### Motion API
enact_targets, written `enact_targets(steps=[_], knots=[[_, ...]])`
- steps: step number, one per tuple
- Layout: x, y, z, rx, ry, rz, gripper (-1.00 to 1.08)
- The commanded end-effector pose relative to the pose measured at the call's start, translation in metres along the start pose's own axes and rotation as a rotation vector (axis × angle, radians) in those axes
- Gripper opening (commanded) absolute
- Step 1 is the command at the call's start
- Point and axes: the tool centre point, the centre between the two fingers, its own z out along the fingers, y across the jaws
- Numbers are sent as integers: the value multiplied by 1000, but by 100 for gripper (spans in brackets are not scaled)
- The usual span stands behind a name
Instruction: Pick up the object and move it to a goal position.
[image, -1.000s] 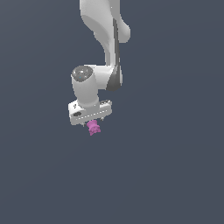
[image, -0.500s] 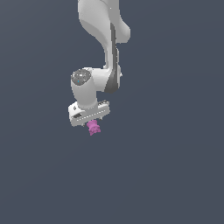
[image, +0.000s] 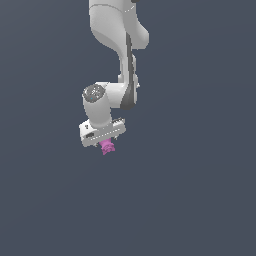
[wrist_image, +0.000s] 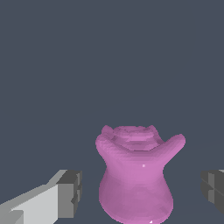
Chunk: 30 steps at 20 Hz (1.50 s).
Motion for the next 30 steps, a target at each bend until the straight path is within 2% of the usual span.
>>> enact_targets(steps=[1,9,10,22,30], knots=[[-1,-1,13,1,-1,-1,100],[0,0,31,1,-1,-3,100],[0,0,31,1,-1,-3,-100],[0,0,30,0,-1,-2,-100],[5,-20,8,0,-1,-2,-100]])
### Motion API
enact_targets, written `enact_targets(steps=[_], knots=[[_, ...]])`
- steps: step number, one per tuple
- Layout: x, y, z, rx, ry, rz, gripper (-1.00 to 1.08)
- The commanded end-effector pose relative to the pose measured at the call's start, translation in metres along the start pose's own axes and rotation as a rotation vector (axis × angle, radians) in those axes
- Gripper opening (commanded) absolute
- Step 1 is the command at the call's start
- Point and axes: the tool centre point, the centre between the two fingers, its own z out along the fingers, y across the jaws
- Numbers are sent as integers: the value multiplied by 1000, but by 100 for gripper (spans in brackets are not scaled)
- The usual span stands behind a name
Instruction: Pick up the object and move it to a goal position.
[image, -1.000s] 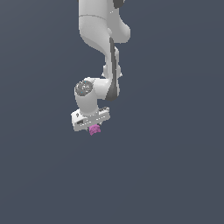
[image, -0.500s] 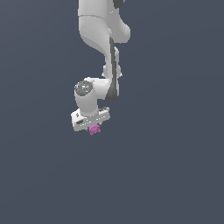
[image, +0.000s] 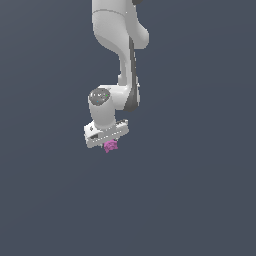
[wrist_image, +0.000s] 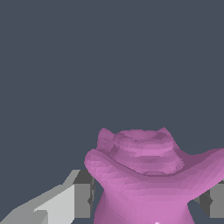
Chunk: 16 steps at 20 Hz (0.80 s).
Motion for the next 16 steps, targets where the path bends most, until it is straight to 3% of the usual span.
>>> enact_targets(steps=[1,7,16], knots=[[3,-10,-11,0,1,-1,-100],[13,-46,-51,-1,0,-1,-100],[34,-120,-134,-3,-1,-2,-100]])
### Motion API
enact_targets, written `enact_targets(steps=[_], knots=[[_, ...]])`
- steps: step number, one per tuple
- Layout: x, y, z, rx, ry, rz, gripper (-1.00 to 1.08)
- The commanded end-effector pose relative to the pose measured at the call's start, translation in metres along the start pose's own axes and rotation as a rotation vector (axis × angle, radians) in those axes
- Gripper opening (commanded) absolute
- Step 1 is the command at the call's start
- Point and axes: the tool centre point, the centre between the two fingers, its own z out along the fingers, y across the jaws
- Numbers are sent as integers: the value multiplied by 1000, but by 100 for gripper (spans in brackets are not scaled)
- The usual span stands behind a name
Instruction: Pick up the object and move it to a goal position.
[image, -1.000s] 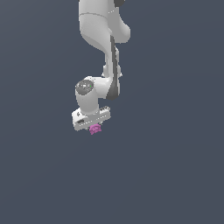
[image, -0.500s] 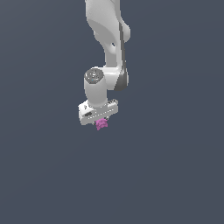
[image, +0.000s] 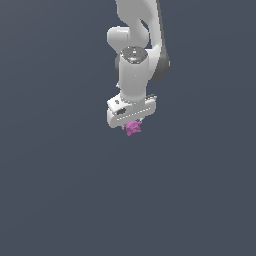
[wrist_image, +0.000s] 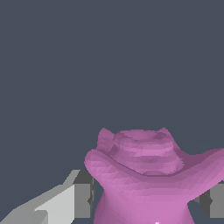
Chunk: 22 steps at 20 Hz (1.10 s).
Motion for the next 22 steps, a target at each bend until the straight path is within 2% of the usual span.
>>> enact_targets(steps=[1,13,22], knots=[[6,-22,-24,-1,-1,0,-100],[36,-115,-132,0,0,0,-100],[51,-150,-174,2,0,0,-100]])
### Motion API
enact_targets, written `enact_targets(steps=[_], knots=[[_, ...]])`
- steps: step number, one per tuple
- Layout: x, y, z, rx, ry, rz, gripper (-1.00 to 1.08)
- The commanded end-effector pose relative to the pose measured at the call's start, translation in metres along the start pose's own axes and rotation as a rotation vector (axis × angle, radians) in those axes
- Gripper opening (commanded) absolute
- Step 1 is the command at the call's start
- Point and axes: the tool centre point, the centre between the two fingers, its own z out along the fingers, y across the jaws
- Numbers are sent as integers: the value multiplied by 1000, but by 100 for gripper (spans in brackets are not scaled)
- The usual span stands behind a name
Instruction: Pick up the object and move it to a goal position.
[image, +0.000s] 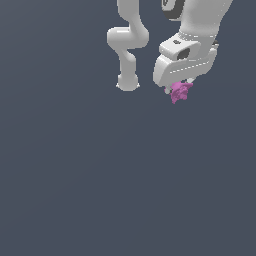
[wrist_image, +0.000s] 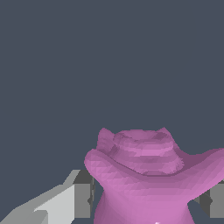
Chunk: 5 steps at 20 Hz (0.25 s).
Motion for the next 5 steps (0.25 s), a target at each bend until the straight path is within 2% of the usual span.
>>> enact_targets(steps=[1,5], knots=[[3,-6,-7,0,-1,1,-100],[4,-8,-10,1,-1,1,-100]])
